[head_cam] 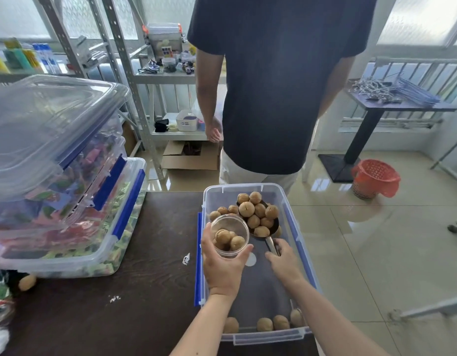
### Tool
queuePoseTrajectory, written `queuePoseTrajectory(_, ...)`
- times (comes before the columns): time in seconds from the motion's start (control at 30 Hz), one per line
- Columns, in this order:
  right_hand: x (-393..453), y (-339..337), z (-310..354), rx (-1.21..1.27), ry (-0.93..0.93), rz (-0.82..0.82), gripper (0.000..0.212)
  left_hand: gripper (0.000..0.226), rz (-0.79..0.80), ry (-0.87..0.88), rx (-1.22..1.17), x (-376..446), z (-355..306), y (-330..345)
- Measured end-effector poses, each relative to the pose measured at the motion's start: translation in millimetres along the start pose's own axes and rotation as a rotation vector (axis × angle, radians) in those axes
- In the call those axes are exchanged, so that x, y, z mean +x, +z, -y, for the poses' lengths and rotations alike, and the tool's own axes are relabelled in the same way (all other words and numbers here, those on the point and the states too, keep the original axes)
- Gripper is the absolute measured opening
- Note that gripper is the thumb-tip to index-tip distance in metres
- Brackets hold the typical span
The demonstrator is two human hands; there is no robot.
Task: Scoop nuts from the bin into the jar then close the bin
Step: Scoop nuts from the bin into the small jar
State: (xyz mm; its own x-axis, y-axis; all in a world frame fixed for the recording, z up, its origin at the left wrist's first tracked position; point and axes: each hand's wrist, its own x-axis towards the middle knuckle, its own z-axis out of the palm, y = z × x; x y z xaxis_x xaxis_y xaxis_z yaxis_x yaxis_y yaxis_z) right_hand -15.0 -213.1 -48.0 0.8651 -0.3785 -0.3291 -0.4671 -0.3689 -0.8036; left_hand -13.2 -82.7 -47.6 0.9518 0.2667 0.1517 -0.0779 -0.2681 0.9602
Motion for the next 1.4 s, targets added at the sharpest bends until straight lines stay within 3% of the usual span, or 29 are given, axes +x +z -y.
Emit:
queuePoseTrajectory(0.27,-31.2,-58.1,27.7,-0.045,-0.201,-0.011,0.011,0.098,0.082,-0.023,0.013,7.1,-23.7,-4.6)
queuePoseTrajectory(0.4,-50.6,-90.9,46.7,-0.107,-0.309,-0.005,0.014,0.098,0.121,-0.041,0.029,10.2,-34.2,-7.6)
queuePoseTrajectory(0.7,-68.8,-145.1,65.6,-0.5,-0.307,0.148,0.018,0.097,0.177,-0.087,0.086,17.2,-27.7,-0.1)
queuePoseTrajectory(0.83,-72.8,-151.7,80.7,-0.666,-0.285,0.222,0.021,0.09,0.177,-0.081,0.123,15.5,-23.7,3.7)
queuePoseTrajectory(1.13,-74.2,-150.4,139.7,-1.109,-0.286,0.289,0.027,0.099,0.19,-0.041,0.116,9.4,-10.6,3.2)
queuePoseTrajectory(1.4,-64.5,-140.8,164.4,-1.353,-0.404,0.199,0.024,0.101,0.198,-0.04,0.11,13.2,-8.1,2.7)
